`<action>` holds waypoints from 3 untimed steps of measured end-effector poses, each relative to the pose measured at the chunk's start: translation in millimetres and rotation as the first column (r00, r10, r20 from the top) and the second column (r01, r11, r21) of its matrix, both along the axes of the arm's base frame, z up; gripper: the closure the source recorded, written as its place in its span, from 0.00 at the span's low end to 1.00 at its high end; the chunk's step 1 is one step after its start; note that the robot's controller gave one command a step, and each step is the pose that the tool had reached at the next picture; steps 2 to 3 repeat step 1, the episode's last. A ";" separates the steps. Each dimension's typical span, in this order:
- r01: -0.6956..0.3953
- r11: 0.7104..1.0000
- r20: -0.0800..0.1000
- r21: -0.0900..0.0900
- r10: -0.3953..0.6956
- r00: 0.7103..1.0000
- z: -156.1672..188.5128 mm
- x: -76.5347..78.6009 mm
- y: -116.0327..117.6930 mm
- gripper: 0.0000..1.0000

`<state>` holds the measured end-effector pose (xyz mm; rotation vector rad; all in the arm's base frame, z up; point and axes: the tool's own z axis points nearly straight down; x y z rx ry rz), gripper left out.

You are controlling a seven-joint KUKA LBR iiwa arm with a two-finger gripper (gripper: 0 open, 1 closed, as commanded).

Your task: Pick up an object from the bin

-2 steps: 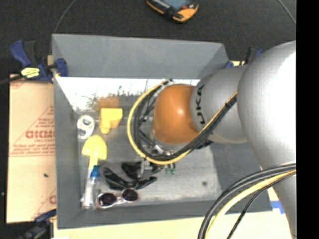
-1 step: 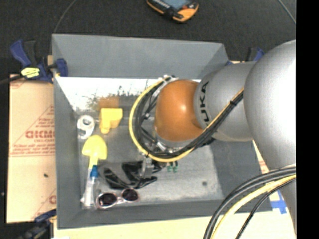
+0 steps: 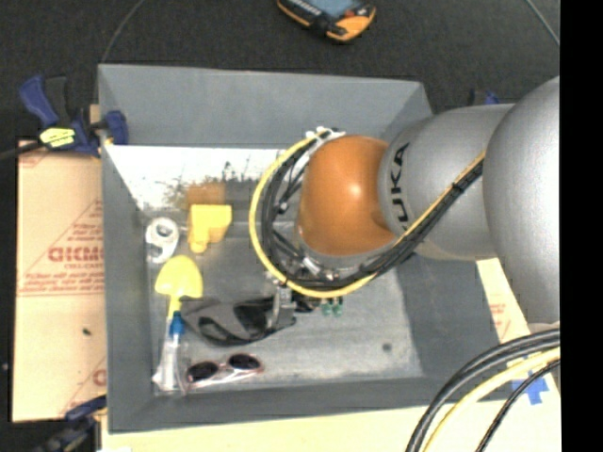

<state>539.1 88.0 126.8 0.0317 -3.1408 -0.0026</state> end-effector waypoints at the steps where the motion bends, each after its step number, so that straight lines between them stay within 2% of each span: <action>1: 0.000 1.000 0.004 0.001 0.000 1.000 16.5 1.1 0.2 1.00; 3: 0.000 1.000 0.004 0.001 0.000 1.000 16.5 1.1 0.2 1.00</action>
Offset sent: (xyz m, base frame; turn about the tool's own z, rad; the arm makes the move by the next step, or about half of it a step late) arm 0.0009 0.0000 0.0494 0.0000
